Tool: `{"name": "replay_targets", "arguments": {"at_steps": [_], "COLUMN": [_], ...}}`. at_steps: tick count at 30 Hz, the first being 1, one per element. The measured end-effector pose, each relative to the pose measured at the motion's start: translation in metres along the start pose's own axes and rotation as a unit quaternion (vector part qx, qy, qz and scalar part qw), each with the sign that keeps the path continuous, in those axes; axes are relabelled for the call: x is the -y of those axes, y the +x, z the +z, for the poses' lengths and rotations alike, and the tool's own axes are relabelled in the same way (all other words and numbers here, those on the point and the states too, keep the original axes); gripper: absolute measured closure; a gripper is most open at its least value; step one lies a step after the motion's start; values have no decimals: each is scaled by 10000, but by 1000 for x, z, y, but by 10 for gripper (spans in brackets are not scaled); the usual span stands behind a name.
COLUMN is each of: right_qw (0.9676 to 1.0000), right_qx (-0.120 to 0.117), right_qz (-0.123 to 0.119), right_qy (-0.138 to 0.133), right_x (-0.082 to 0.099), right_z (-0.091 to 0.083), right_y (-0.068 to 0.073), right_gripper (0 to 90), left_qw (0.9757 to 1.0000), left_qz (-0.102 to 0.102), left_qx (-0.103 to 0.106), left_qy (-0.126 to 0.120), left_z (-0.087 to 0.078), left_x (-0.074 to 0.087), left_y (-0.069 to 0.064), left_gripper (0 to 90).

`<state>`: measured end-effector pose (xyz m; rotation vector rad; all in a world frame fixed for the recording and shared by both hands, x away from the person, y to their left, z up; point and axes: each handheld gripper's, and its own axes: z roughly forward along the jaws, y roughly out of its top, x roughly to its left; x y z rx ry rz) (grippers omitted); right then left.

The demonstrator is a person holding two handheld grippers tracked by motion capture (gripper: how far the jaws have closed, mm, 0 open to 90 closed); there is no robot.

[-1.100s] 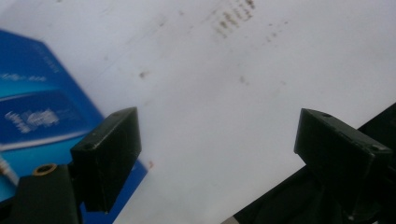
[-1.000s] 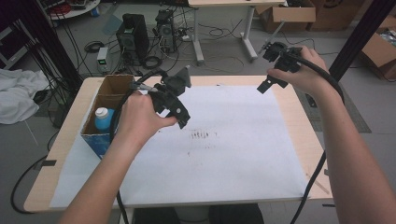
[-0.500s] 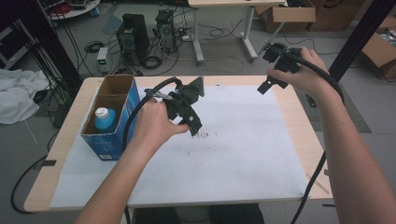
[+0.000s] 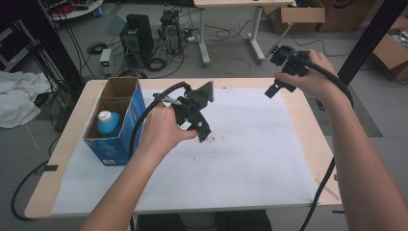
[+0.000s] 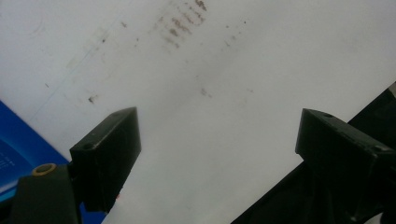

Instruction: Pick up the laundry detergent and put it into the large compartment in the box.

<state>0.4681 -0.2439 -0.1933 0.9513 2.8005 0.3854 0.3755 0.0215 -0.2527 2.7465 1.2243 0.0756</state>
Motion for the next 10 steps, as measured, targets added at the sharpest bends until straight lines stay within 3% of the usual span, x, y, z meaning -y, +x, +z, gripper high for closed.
{"name": "replay_targets", "arguments": {"at_steps": [10], "right_qw": [10000], "right_qx": [31], "right_qz": [-27], "right_qy": [7], "right_x": [0], "right_z": [-1], "right_y": [2], "right_gripper": [235], "left_qw": [10000], "left_qz": [-23], "left_qx": [-3], "left_qy": [-38], "left_z": [-2], "left_x": [1], "left_y": [4], "left_gripper": [150]}}
